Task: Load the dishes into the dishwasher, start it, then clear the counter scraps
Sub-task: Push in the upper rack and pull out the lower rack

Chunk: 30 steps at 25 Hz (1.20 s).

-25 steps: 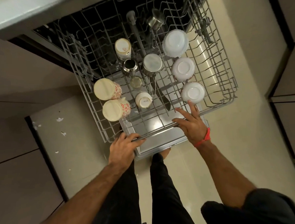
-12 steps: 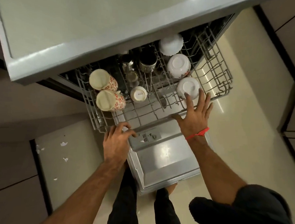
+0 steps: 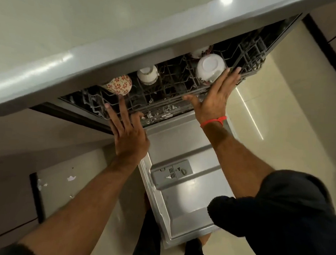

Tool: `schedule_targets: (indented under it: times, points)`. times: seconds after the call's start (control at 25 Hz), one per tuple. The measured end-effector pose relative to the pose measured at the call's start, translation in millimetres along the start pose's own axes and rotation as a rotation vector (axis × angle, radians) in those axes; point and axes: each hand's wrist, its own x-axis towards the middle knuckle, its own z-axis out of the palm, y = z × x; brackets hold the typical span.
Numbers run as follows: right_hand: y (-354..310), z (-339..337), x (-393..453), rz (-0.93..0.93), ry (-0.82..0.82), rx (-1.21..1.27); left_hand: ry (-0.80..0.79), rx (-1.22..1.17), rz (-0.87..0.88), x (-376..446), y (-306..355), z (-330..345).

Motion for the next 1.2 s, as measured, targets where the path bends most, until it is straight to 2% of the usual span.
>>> schedule_targets:
  times: [0.12, 0.32, 0.6, 0.8, 0.88, 0.96, 1.08, 1.2]
  points:
    - [4, 8, 7, -0.061, 0.036, -0.022, 0.042, 0.006, -0.008, 15, -5, 14]
    - [-14, 13, 47, -0.02, -0.034, -0.023, 0.084, -0.015, -0.064, 59, 3, 18]
    - [-12, 10, 47, 0.008, -0.095, -0.047, 0.009, 0.003, -0.047, 60, 1, 20]
    - [9, -3, 40, -0.194, -0.13, 0.016, 0.025, -0.033, -0.01, 49, -5, 8]
    - [23, -12, 32, -0.278, -0.134, 0.13, 0.079, -0.093, 0.009, 37, -7, 7]
    - [39, -21, 11, -0.312, -0.144, 0.257, 0.144, -0.201, -0.06, 9, 4, 14]
    - [75, -23, -38, -0.188, -0.312, 0.363, 0.132, -0.432, -0.256, -40, 25, 50]
    - [114, -4, -61, 0.187, -0.527, 0.548, 0.028, -0.782, -0.565, -50, 33, 98]
